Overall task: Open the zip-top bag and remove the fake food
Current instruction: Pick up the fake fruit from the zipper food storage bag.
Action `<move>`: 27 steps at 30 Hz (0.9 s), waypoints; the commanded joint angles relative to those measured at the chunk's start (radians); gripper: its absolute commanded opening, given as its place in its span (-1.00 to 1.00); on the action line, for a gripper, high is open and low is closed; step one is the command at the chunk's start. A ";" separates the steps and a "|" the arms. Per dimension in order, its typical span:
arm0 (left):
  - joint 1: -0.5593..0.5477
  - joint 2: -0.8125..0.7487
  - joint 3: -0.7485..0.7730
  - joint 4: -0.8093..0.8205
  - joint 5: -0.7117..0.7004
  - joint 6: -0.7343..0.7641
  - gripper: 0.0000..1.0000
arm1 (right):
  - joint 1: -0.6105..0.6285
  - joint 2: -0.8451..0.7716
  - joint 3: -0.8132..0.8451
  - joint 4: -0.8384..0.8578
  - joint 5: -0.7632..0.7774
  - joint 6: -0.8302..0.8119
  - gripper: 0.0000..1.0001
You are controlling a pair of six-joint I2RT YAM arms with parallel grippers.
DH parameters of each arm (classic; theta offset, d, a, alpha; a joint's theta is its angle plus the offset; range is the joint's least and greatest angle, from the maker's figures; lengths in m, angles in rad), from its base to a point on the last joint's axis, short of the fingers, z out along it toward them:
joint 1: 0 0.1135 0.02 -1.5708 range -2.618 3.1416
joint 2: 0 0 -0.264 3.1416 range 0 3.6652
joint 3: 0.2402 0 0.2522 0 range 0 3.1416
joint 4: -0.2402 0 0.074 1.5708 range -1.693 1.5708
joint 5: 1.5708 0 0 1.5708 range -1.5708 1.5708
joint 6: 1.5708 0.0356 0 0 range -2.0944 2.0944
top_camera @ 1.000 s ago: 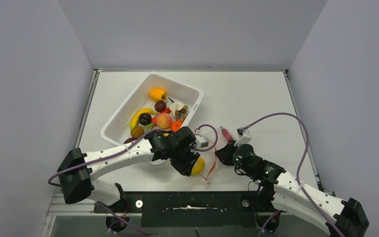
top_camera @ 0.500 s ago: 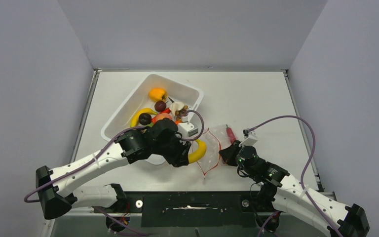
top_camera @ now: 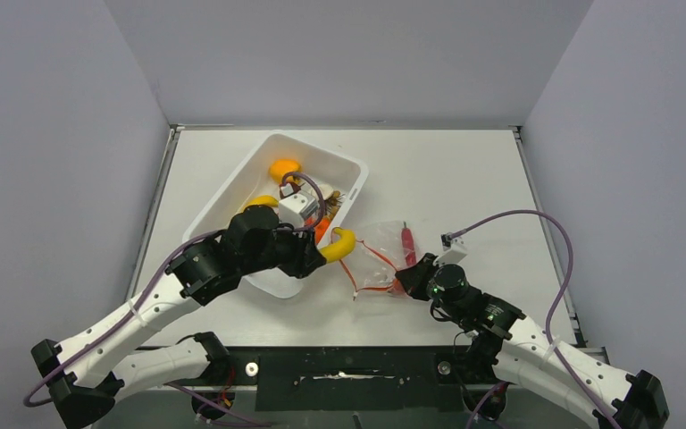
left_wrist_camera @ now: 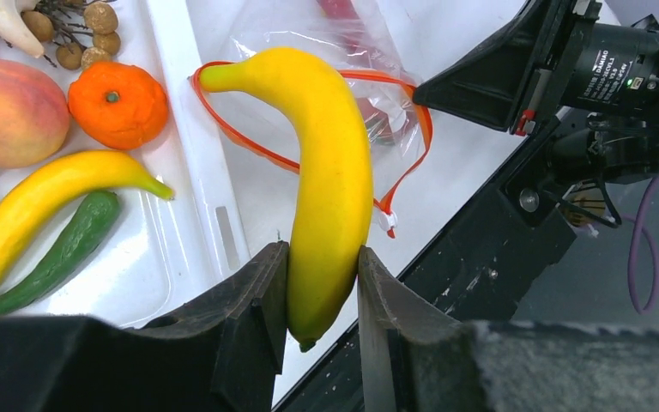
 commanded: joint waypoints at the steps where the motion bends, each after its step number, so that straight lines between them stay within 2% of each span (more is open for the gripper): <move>1: 0.060 0.004 -0.001 0.104 -0.004 0.029 -1.00 | -0.010 0.003 0.023 -0.013 0.027 -0.004 -0.99; 6: 0.114 -0.024 -0.027 0.202 0.202 0.043 -1.00 | -0.010 0.000 0.027 -0.026 0.031 -0.004 -0.99; 13: 0.218 -0.036 -0.017 0.244 0.537 0.043 -1.00 | -0.011 -0.005 0.024 -0.032 0.035 -0.003 -0.99; 19: 0.259 -0.004 -0.041 0.315 0.779 -0.001 -1.00 | -0.010 -0.002 0.023 -0.028 0.032 -0.001 -0.99; 22: 0.259 0.020 -0.045 0.319 0.781 -0.008 -1.00 | -0.010 -0.005 0.025 -0.029 0.031 -0.003 -0.98; 24: 0.259 0.022 -0.037 0.309 0.713 -0.003 -1.00 | -0.011 -0.006 0.024 -0.034 0.032 0.000 -0.99; 27: 0.260 -0.004 -0.015 0.283 0.469 -0.005 -1.00 | -0.012 -0.006 0.025 -0.050 0.037 0.007 -0.99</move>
